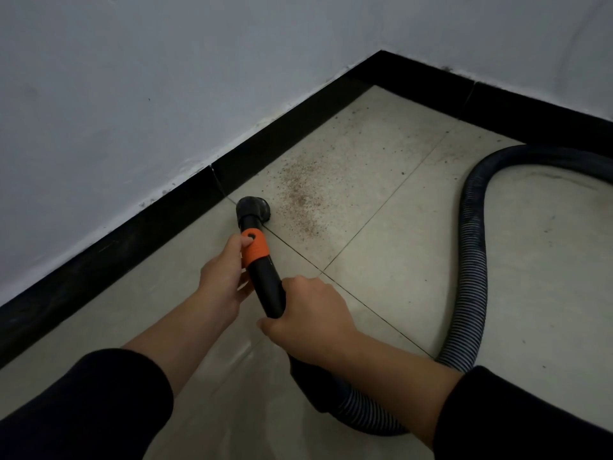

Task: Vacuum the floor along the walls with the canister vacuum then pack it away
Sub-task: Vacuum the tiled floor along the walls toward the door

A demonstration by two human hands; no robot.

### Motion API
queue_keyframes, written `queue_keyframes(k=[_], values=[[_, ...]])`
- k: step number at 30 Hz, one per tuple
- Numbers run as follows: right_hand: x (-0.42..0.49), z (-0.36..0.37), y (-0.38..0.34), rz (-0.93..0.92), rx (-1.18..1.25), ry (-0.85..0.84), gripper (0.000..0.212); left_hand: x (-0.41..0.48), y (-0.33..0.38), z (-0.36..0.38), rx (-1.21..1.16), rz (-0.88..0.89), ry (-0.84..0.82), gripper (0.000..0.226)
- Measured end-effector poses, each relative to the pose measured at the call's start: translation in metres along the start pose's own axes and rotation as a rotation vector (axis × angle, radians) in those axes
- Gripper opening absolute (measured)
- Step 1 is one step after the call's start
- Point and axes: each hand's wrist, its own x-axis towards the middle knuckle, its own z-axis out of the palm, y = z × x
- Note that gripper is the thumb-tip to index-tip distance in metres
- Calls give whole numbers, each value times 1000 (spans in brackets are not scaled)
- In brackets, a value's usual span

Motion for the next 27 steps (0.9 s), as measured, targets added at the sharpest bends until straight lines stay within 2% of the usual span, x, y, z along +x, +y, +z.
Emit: queue_keyframes(k=[10,27], values=[[-32,-7,10,33,-41,-60,30,-30,-16,5,50,-23,-24,39],[-64,-21,22,101,-71,-87,30,-55,-30,17,111,-21,-93,38]])
